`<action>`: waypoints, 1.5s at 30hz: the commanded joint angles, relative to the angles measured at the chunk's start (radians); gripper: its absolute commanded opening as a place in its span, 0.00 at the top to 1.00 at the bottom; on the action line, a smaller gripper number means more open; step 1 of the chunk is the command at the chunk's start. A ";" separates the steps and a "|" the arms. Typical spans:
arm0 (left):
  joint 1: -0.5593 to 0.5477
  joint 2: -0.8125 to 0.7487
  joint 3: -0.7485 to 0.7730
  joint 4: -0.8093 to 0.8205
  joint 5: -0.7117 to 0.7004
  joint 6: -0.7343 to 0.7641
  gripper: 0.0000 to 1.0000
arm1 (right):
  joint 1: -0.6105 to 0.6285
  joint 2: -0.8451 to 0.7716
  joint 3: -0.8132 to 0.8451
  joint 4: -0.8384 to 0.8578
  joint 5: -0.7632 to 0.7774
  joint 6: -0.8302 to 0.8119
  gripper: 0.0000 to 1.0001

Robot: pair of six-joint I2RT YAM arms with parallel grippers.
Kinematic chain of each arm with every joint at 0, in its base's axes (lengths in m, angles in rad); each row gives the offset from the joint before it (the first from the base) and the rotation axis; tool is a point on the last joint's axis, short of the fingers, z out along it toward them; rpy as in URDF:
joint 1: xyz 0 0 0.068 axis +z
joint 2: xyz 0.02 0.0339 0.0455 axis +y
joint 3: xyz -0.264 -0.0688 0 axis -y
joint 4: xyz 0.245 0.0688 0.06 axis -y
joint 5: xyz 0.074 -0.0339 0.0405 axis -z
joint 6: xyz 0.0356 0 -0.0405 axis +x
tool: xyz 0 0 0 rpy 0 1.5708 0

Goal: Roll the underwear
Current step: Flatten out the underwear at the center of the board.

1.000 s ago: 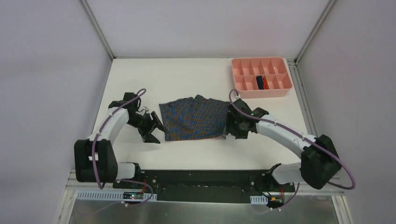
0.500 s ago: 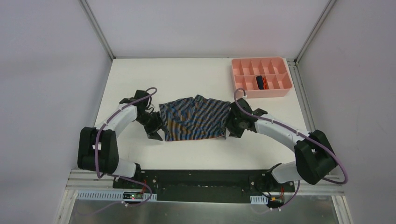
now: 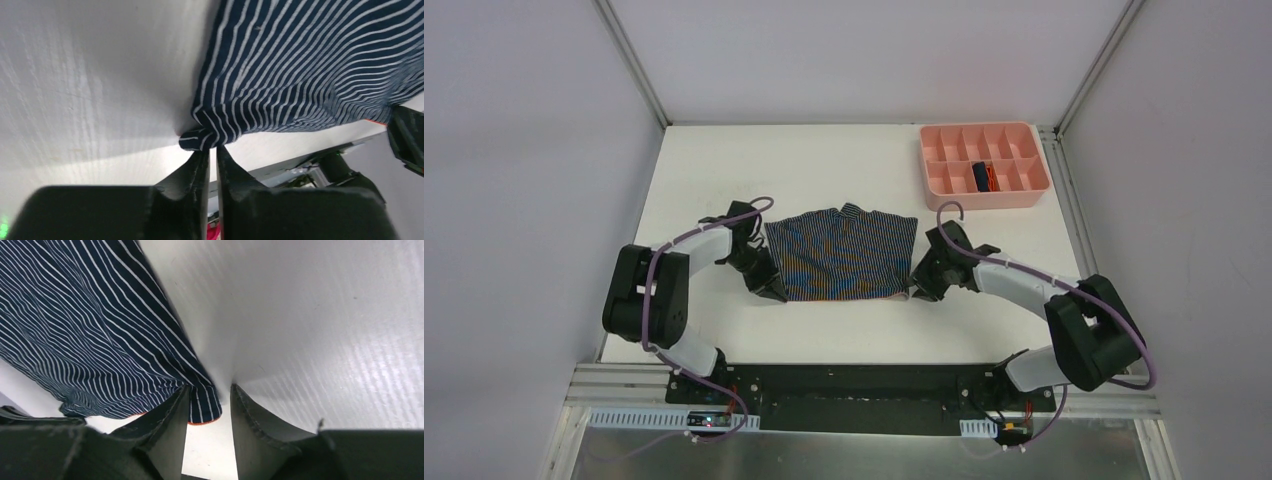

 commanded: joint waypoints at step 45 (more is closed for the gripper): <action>0.365 -0.404 0.190 -0.326 0.157 -0.069 0.62 | 0.409 0.369 0.953 -0.296 0.005 -0.317 0.39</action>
